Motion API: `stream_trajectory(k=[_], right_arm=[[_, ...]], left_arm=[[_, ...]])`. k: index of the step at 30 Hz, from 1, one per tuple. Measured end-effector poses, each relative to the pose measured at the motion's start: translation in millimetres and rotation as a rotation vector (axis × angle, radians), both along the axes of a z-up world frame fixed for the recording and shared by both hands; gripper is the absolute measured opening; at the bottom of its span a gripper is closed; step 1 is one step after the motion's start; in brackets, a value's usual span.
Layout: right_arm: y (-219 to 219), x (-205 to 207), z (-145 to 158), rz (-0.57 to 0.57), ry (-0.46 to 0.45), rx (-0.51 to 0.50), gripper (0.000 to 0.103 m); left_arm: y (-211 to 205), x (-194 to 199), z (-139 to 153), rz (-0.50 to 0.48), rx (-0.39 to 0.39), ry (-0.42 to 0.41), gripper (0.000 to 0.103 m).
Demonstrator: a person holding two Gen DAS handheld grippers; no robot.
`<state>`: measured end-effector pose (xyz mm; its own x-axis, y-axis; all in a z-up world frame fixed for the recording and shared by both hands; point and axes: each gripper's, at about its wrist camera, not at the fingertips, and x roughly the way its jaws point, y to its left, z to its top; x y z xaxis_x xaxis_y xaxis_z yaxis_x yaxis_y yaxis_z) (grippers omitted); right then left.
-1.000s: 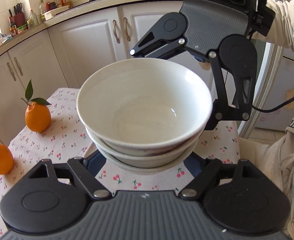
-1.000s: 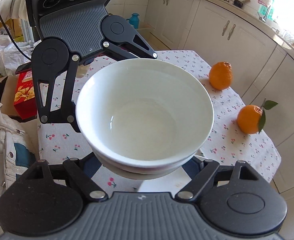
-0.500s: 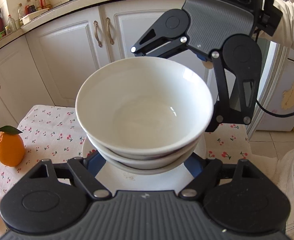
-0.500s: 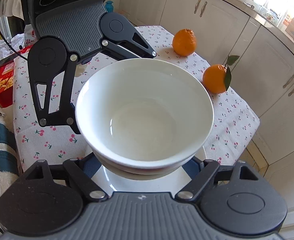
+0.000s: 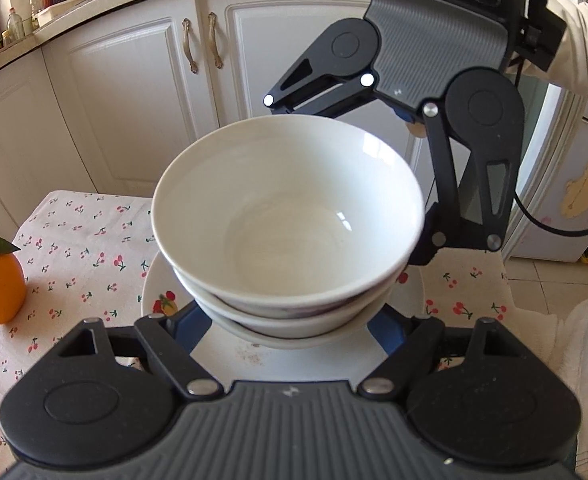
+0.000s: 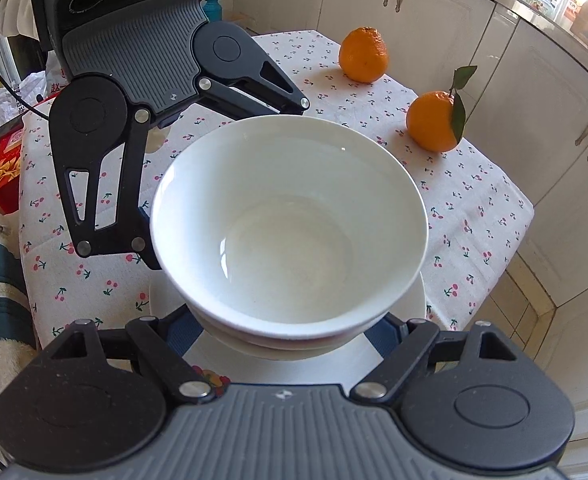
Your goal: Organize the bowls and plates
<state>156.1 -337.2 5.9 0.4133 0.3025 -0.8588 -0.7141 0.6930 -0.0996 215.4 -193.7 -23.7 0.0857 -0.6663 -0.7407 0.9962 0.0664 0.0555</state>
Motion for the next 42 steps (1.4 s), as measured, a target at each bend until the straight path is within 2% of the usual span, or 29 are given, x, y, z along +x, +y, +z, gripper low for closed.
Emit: stream_trajectory(k=[16, 19, 20, 23, 28, 32, 36, 39, 42], right_arm=[[-6, 8, -13, -0.030, 0.036, 0.037, 0.088], [-5, 6, -13, -0.034, 0.027, 0.037, 0.089], [-5, 6, -13, -0.038, 0.024, 0.036, 0.089], [-2, 1, -13, -0.050, 0.005, 0.020, 0.099], [2, -14, -5, -0.086, -0.034, -0.008, 0.099], [6, -29, 5, -0.210, -0.084, -0.030, 0.102], [17, -48, 14, -0.366, -0.111, -0.025, 0.102], [27, -66, 22, -0.510, -0.160, -0.015, 0.103], [33, -80, 27, -0.696, -0.175, 0.039, 0.103]], left_arm=[[1, 7, -7, 0.014, 0.002, 0.017, 0.084], [2, 5, -8, 0.016, 0.001, 0.000, 0.088], [3, 5, -8, 0.025, 0.000, -0.005, 0.095], [10, 3, -6, 0.065, -0.024, -0.001, 0.096], [35, -12, 6, 0.149, -0.074, -0.064, 0.097], [60, -34, 19, 0.225, -0.125, -0.113, 0.100], [81, -58, 29, 0.363, -0.138, -0.161, 0.101], [93, -77, 35, 0.518, -0.159, -0.217, 0.101], [103, -91, 38, 0.687, -0.182, -0.216, 0.102]])
